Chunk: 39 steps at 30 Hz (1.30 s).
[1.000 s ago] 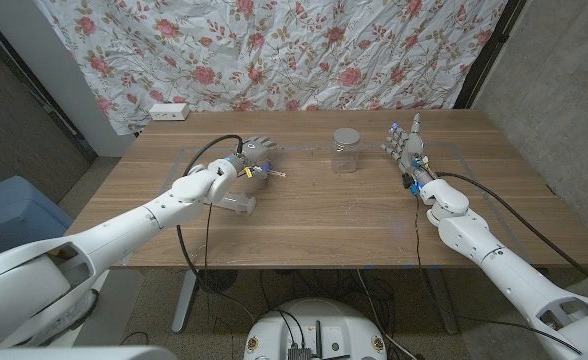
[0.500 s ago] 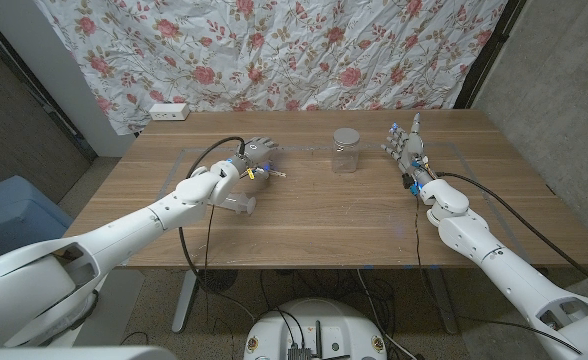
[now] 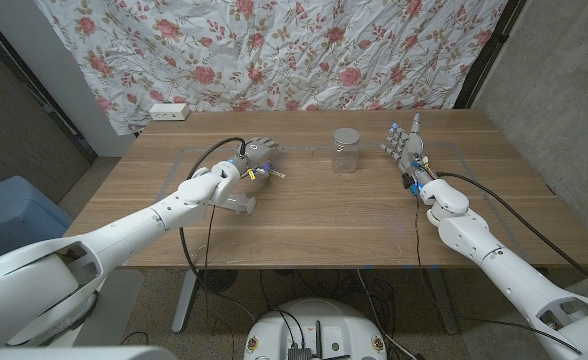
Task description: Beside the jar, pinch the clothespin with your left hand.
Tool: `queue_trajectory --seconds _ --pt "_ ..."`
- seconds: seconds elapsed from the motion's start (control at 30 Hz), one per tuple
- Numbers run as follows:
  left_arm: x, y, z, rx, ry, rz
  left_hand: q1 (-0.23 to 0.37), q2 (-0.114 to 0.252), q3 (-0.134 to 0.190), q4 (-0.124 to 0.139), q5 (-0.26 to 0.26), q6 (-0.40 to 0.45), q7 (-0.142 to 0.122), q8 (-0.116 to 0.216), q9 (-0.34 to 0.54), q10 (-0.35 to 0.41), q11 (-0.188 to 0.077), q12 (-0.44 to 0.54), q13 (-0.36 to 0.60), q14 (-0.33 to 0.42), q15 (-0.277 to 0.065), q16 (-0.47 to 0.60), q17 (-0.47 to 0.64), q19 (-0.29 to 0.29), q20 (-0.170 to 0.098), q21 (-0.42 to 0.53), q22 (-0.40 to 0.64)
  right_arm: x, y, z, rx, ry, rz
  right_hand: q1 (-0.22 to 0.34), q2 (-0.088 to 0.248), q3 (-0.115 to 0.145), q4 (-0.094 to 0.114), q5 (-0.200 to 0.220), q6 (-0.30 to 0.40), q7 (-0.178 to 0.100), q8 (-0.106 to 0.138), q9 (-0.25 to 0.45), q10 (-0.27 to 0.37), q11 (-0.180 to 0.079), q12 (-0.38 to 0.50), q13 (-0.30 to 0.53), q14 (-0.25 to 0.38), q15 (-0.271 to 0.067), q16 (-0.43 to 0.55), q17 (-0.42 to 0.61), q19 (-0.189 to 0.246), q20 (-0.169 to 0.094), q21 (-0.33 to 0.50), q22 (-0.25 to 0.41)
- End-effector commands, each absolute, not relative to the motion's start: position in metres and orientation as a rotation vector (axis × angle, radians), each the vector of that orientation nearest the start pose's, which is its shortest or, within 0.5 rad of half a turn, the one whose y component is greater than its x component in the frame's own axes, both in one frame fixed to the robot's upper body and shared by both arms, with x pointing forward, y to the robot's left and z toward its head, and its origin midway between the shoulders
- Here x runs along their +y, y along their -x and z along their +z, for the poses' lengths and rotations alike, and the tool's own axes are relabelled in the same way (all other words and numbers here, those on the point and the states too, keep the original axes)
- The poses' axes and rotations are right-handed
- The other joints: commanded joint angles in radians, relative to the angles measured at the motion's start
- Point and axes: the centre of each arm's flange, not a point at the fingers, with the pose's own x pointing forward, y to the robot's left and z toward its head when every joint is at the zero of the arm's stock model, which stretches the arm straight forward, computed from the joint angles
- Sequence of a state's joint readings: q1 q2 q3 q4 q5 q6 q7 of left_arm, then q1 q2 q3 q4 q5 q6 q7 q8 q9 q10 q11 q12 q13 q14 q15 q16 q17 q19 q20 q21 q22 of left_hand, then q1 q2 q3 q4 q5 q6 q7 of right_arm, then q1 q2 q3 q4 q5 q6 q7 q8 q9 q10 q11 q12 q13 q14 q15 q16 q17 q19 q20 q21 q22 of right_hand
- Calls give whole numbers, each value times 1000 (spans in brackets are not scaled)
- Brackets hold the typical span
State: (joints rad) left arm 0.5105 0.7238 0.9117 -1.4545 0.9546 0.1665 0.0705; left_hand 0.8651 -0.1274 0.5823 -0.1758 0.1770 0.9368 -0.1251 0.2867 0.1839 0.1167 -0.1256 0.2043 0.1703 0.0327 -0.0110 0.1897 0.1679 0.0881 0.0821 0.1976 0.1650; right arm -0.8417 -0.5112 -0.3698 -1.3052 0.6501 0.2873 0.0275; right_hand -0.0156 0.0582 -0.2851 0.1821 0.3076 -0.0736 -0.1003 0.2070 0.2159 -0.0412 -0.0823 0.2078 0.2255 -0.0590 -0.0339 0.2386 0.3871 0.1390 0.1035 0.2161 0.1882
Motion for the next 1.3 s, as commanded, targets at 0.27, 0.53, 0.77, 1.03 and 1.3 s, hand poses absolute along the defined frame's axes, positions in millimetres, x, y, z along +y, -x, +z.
queue_trajectory --seconds 0.27,0.53,0.77,1.03,1.3 --pt "197 -660 4 -686 -1931 136 25 4 -17 0 -3 60 -3 14 6 32 -11 0 1 37 -12 -1 -1 39 -5 5 4 -290 -652 -27 -593 -42 207 -1 70 -5 0 5 -2 -8 6 2 0 -7 7 2 -9 -34 6 3 6 1 4 5" --pt "199 -658 5 -697 -1933 148 33 6 -24 1 -3 74 -2 13 8 48 -9 0 1 55 -17 -1 -1 63 -9 9 4 -290 -652 -27 -593 -42 207 -1 71 -5 0 5 -2 -8 6 2 0 -8 7 2 -10 -34 6 3 6 1 4 5" --pt "199 -656 6 -704 -1932 147 37 9 -28 2 -4 78 -1 11 8 51 -7 -2 1 62 -16 -1 -1 72 -10 9 4 -290 -652 -27 -593 -42 207 -1 71 -5 0 5 -3 -8 6 2 1 -7 7 2 -9 -36 6 3 7 1 4 5" --pt "200 -654 7 -720 -1929 154 41 13 -31 2 -4 85 -2 10 9 59 -7 -2 1 72 -17 -1 -1 78 -9 8 4 -290 -652 -27 -593 -42 207 -1 71 -5 0 5 -2 -8 6 2 1 -6 7 2 -8 -35 7 3 6 1 4 5" --pt "202 -652 8 -737 -1920 166 46 17 -34 3 -4 91 -2 9 11 67 -10 -2 1 80 -20 -1 -1 86 -13 7 5 -290 -652 -27 -593 -42 207 -1 71 -5 0 5 -2 -8 6 2 1 -9 7 2 -10 -37 6 3 6 1 4 5"
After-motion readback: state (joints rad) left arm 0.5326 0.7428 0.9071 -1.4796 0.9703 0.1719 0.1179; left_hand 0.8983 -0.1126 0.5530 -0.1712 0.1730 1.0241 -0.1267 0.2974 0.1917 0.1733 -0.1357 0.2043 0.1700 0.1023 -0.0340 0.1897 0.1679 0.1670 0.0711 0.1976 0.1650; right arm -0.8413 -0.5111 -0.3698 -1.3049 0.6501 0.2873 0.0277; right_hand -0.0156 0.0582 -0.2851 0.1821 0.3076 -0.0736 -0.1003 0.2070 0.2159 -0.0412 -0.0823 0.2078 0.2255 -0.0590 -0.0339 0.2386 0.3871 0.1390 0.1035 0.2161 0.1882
